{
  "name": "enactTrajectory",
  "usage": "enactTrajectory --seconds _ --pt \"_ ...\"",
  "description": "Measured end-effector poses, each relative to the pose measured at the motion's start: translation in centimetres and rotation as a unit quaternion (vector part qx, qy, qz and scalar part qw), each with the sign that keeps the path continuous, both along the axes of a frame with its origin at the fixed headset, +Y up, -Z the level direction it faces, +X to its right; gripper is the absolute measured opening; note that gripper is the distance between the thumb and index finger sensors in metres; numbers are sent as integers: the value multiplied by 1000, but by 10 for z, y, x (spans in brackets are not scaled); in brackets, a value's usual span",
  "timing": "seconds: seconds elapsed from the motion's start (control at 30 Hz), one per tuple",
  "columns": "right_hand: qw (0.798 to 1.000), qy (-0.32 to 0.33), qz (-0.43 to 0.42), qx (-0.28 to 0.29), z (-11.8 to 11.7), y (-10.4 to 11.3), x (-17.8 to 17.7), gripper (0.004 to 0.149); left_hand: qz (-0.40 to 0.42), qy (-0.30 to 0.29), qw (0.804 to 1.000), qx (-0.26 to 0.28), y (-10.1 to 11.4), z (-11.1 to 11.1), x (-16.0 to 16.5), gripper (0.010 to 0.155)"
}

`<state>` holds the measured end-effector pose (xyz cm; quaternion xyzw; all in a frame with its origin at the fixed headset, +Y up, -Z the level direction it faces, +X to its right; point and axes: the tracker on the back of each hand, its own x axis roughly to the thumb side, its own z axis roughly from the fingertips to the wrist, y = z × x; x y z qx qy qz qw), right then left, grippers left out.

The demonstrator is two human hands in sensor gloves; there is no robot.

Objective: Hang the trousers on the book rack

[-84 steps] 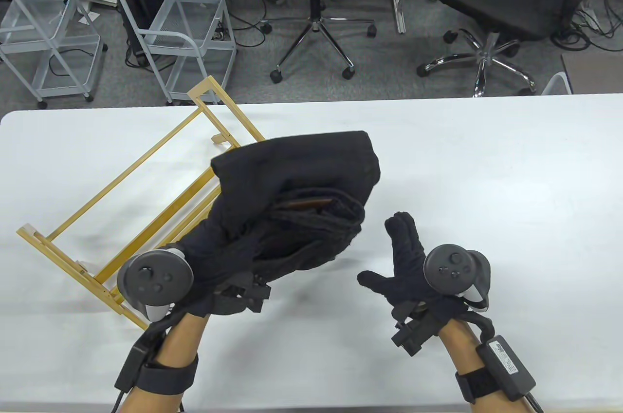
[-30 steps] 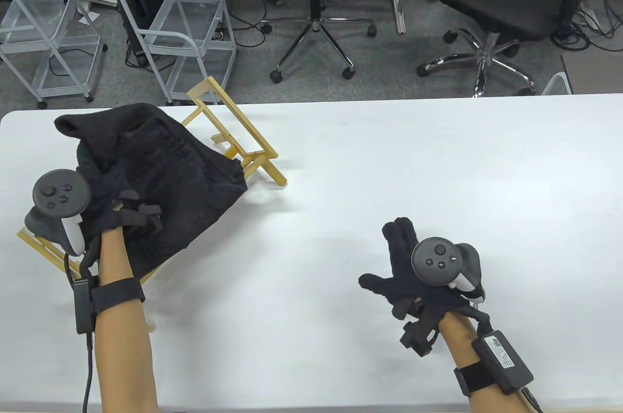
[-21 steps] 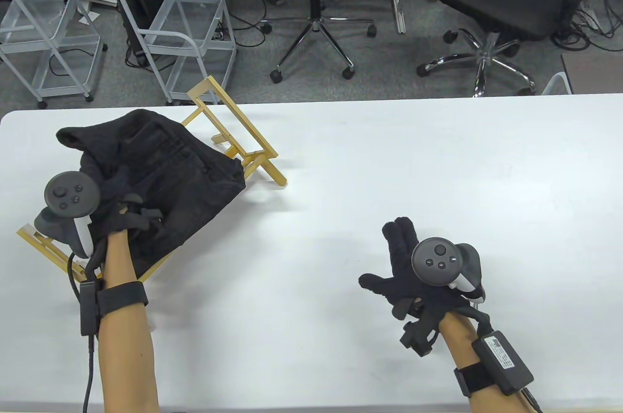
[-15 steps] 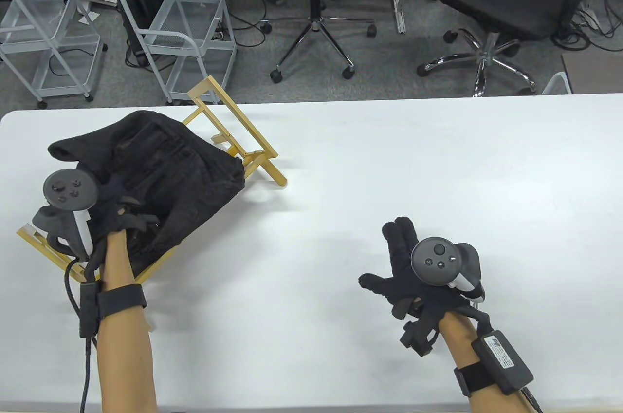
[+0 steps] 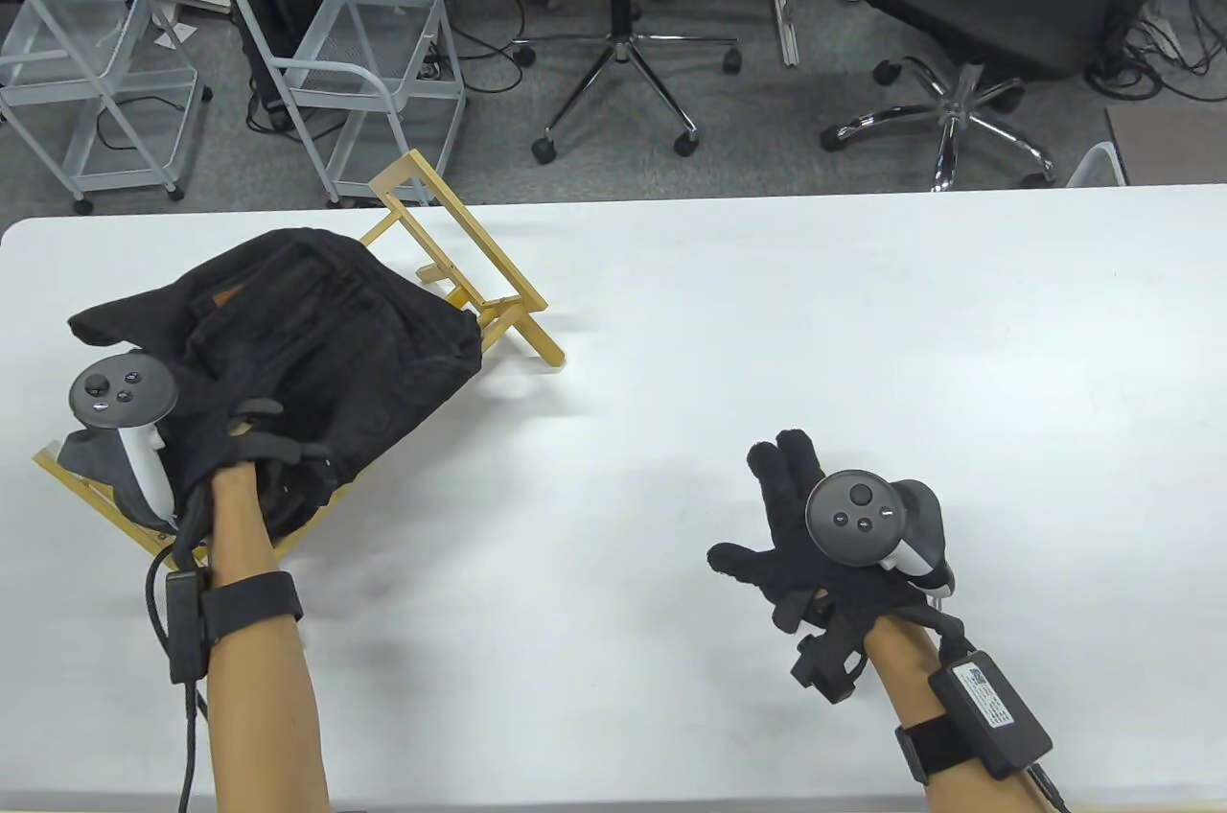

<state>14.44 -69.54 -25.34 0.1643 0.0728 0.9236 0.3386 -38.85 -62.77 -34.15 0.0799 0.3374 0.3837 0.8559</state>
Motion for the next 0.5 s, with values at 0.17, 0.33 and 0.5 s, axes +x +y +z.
enactTrajectory --seconds 0.17,0.33,0.5 --pt "1000 -2 13 -7 -1 -3 1 104 23 -13 1000 -7 3 11 10 100" --pt "1000 -1 16 -4 0 -2 1 104 19 -51 998 16 8 23 25 100" --pt "1000 -2 13 3 1 0 1 104 -38 -139 986 82 15 39 61 98"
